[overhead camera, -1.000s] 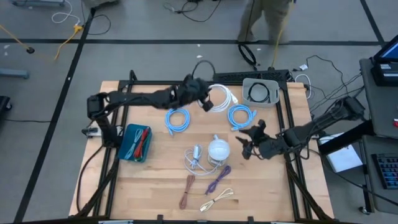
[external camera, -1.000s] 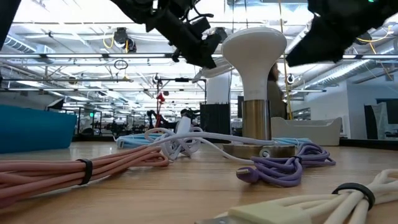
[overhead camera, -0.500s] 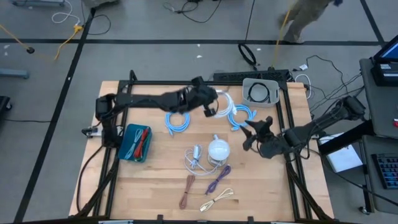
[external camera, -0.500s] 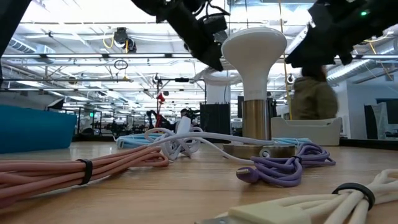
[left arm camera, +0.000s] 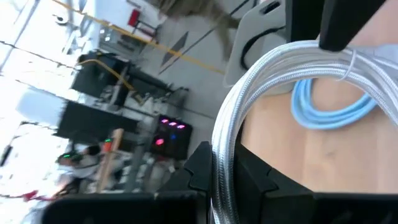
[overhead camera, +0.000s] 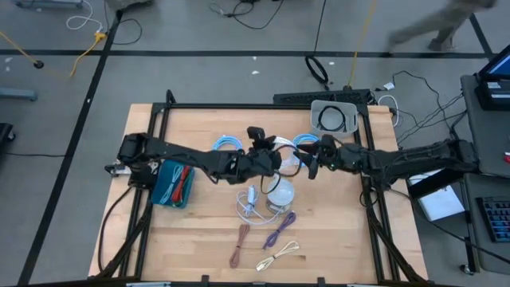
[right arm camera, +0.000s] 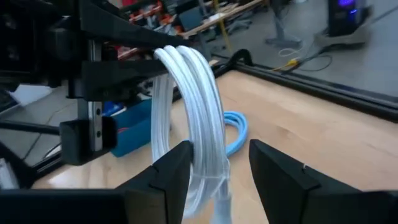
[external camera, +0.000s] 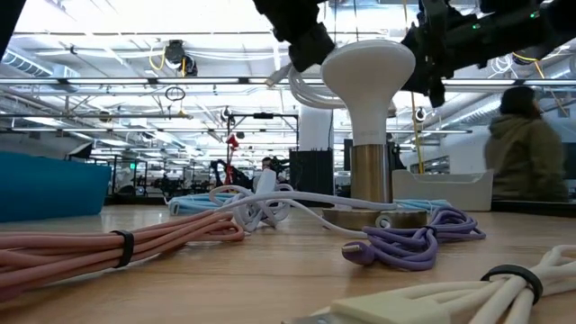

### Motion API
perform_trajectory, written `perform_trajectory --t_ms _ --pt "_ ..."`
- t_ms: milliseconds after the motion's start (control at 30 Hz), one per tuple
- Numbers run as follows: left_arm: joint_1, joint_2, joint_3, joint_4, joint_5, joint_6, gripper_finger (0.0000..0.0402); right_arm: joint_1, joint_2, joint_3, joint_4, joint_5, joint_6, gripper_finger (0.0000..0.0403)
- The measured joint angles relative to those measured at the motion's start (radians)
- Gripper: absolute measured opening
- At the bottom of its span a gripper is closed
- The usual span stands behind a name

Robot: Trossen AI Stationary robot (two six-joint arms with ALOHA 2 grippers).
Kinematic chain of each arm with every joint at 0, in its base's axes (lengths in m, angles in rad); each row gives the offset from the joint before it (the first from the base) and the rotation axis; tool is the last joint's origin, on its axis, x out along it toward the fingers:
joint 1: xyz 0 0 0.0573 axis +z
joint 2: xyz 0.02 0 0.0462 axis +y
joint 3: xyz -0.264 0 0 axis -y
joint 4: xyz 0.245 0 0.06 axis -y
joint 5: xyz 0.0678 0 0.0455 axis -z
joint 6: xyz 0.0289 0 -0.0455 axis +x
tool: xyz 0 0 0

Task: Pick & Place USB Port
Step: Put the white HDMI cable into the gray bin

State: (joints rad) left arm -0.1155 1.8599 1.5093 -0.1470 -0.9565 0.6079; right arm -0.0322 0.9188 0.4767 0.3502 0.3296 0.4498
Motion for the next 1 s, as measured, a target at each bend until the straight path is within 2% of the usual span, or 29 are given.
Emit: perform_trajectory --t_ms 67,233,433,667,833,1000 --pt "-0.017 0.000 0.000 -0.023 -0.038 0.011 0.0034 -0.032 0.003 0.000 -0.003 -0.044 0.002 0.0155" --pt "-0.044 0.000 0.000 -0.049 -0.033 -0.002 0.0034 -0.063 0.023 -0.001 0.047 -0.076 -0.003 0.0155" --pt "-0.037 -0.002 0.000 -0.036 -0.032 -0.004 0.0033 -0.060 0.076 -0.002 0.143 -0.178 -0.010 0.0155" --pt "-0.032 -0.003 0.000 -0.104 -0.005 -0.049 0.0033 -0.023 0.091 -0.002 0.133 -0.195 -0.024 0.0155" --pt "-0.028 -0.012 0.000 -0.188 -0.024 -0.099 0.0024 0.001 0.091 -0.001 0.152 -0.225 -0.025 0.0155" --pt "-0.012 -0.065 0.000 -0.195 -0.004 -0.119 0.0024 0.012 0.091 -0.001 0.180 -0.246 -0.025 0.0155"
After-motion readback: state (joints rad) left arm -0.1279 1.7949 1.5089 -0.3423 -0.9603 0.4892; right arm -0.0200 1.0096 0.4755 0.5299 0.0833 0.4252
